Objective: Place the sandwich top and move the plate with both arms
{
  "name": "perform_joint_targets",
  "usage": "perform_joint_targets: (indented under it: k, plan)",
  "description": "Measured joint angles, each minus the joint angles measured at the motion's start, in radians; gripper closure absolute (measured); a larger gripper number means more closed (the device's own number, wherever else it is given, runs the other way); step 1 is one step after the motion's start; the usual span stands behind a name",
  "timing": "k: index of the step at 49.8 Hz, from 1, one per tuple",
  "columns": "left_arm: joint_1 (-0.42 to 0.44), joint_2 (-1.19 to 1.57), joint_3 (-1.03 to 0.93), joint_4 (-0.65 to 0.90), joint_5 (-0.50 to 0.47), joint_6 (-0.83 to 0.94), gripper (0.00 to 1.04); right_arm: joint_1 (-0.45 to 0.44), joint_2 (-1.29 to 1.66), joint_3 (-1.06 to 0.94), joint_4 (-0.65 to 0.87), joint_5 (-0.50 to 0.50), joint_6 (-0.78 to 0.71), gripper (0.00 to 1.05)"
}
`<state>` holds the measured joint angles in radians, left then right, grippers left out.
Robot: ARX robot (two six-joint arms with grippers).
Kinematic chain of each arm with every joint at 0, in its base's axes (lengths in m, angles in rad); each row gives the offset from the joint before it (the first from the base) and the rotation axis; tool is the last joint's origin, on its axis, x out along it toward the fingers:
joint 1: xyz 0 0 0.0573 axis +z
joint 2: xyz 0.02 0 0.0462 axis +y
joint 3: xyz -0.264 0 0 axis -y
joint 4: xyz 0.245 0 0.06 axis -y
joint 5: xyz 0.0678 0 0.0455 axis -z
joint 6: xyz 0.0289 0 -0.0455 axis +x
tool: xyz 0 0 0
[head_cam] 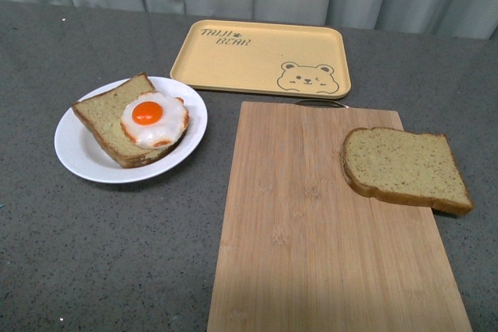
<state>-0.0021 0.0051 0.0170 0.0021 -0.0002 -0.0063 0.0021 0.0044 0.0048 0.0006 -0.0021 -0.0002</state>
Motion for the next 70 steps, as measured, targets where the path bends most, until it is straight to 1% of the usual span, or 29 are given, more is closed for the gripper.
perform_joint_targets:
  k: [63,64,66,67,68,70]
  plan:
    - [0.000,0.000,0.000,0.000,0.000,0.000,0.07,0.000,0.000,0.000,0.000,0.000,0.000,0.09]
    - [0.000,0.000,0.000,0.000,0.000,0.000,0.07,0.015,0.010,0.002,-0.009,0.050,-0.018,0.09]
    - [0.000,0.000,0.000,0.000,0.000,0.000,0.07,0.057,0.069,0.014,-0.011,0.216,-0.073,0.09]
    - [0.000,0.000,0.000,0.000,-0.002,0.000,0.07,0.066,0.125,0.017,0.020,0.278,-0.101,0.09]
    - [0.000,-0.001,0.000,0.000,-0.001,0.000,0.07,0.057,0.186,0.017,0.061,0.282,-0.117,0.09]
    - [0.000,-0.001,0.000,0.000,0.000,0.000,0.07,0.022,0.307,0.023,0.143,0.234,-0.127,0.09]
